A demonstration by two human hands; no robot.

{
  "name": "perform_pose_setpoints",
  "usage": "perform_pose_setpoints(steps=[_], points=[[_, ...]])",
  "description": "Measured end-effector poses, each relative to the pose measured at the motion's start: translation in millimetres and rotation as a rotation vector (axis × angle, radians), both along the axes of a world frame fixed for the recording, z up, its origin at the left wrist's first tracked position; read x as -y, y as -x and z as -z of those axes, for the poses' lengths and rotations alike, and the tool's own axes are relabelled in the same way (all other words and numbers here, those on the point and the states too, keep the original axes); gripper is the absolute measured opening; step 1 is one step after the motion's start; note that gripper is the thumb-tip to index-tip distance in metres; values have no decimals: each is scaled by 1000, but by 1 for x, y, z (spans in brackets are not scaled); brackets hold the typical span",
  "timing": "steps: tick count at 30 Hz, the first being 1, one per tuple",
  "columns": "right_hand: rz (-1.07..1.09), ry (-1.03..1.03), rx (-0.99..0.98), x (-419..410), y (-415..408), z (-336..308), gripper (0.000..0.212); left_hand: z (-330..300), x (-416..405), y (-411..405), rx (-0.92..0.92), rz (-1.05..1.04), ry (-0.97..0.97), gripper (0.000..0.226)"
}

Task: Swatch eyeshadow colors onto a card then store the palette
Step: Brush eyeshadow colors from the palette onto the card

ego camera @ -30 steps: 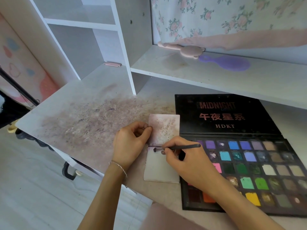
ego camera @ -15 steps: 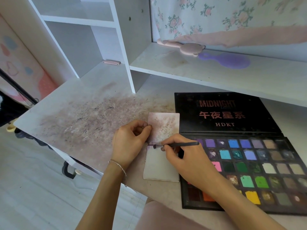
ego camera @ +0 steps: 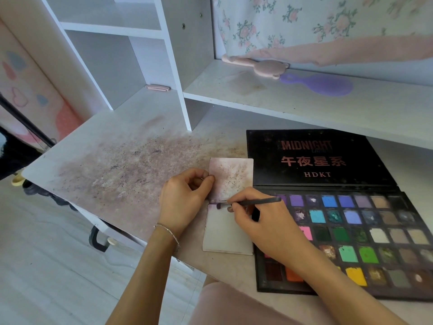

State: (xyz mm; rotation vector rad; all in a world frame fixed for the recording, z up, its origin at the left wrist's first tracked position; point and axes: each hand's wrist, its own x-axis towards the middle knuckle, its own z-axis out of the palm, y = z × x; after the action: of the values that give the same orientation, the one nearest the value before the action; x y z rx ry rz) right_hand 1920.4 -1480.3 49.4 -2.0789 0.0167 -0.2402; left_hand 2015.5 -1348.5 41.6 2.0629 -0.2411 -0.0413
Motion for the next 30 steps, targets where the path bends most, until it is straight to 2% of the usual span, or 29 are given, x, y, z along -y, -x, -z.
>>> perform_pose_setpoints(steps=[4, 10, 13, 19, 25, 30], points=[[-1, -13, 2, 1, 0, 1, 12, -1, 0, 1, -2, 15, 13, 9], [26, -20, 35, 1, 0, 1, 20, 0, -1, 0, 1, 3, 1, 20], [61, -120, 62, 4, 0, -1, 26, 0, -1, 0, 10, 12, -6, 19], [132, -259, 118, 23, 6, -13, 22, 0, -2, 0, 5, 5, -3, 18], [223, -209, 166, 63, 22, -23, 32, 0, -2, -1, 6, 3, 6, 19], [390, -119, 169, 93, 37, -16, 29, -1, -1, -1, 8, 14, -6, 14]])
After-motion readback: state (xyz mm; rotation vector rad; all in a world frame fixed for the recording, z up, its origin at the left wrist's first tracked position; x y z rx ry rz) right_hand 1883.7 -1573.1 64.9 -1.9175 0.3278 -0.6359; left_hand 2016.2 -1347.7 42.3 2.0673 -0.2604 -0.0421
